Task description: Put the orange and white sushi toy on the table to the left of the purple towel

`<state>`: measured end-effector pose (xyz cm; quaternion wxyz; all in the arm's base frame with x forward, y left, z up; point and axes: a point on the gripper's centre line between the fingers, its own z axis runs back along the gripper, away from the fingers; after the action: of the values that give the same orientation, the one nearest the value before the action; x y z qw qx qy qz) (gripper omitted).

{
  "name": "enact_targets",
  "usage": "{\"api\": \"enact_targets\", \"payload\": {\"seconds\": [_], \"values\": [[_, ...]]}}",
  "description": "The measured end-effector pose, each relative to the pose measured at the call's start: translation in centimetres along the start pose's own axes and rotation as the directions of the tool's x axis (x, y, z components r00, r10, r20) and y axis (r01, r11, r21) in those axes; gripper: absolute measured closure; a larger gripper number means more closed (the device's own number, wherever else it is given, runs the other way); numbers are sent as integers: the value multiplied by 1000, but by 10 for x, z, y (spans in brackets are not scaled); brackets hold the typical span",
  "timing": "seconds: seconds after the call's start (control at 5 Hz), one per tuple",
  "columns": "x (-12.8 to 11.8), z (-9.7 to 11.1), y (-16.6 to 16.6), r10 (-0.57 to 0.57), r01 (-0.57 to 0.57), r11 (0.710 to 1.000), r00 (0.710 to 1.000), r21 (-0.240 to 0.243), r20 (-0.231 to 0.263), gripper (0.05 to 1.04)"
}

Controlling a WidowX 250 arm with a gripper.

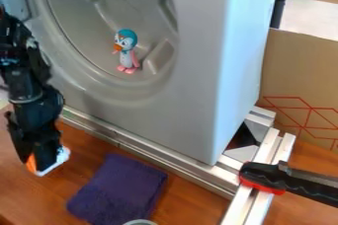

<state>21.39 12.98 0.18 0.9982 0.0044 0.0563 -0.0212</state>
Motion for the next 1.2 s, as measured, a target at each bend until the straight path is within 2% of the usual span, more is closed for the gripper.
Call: {"api": "enact_targets", "payload": {"seconds": [0.2, 0.4, 0.8, 1.0, 1.2], "values": [[6, -5, -6, -10, 10, 999, 1000, 38, 2, 503], [8, -8, -8, -11, 10, 999, 1000, 53, 19, 503], [11, -18, -11, -20, 19, 999, 999, 33, 28, 503], [11, -23, -13, -16, 15, 1000, 1000, 14, 25, 447], [4, -29, -20, -11, 11, 1000, 1000, -24, -12, 115]]}}
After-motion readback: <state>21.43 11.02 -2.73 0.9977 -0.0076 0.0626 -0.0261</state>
